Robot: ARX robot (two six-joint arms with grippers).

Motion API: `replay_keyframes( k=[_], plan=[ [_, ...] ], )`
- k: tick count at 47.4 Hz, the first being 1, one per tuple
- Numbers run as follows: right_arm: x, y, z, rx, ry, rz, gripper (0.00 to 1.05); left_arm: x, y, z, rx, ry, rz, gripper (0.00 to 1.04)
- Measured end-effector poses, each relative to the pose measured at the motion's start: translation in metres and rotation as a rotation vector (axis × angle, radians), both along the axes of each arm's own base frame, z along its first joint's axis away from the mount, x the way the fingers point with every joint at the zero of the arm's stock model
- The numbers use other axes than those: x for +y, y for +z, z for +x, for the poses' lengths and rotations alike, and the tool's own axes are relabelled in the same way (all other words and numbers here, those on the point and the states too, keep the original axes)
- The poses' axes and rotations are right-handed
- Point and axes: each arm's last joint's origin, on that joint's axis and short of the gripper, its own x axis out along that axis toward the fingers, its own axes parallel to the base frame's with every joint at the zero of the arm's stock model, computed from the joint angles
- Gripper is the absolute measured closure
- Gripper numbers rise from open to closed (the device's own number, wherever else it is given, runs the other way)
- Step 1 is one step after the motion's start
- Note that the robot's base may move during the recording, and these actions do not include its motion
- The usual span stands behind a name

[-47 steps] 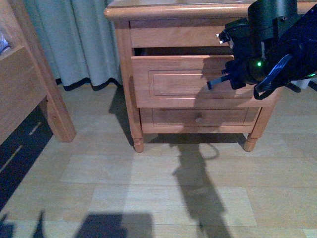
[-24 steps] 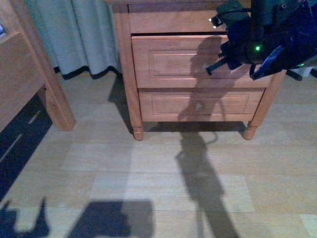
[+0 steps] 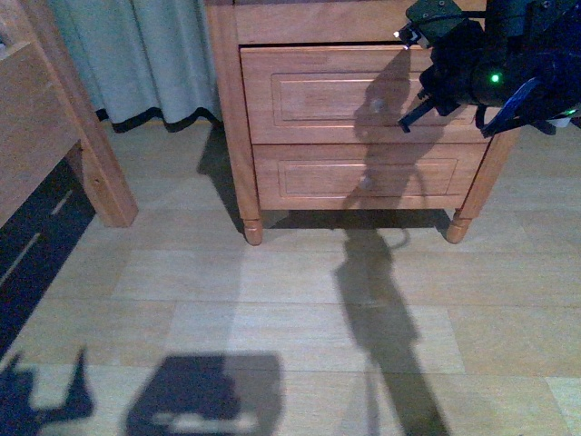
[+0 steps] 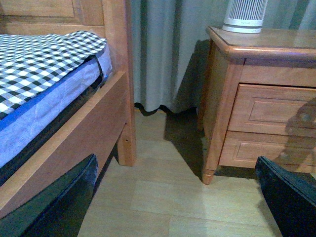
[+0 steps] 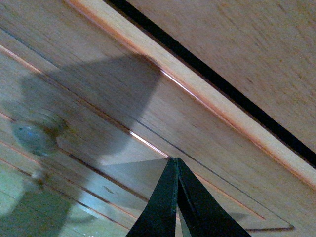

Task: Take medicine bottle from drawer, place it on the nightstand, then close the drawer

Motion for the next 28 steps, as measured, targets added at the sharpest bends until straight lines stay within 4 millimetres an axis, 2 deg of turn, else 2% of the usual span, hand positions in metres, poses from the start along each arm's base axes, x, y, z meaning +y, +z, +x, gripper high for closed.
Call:
replay_keyframes(
  k=[12, 28],
  plan=[
    [-0.0056, 0.0055, 0.0061, -0.008, 0.002, -0.022, 1.01, 0.0000, 0.0000, 0.0000, 0.000, 0.000, 0.000, 0.06],
    [-0.0049, 0.0031, 0.0036, -0.011, -0.001, -0.010, 1.01, 0.0000, 0.0000, 0.0000, 0.000, 0.000, 0.000, 0.06]
  ],
)
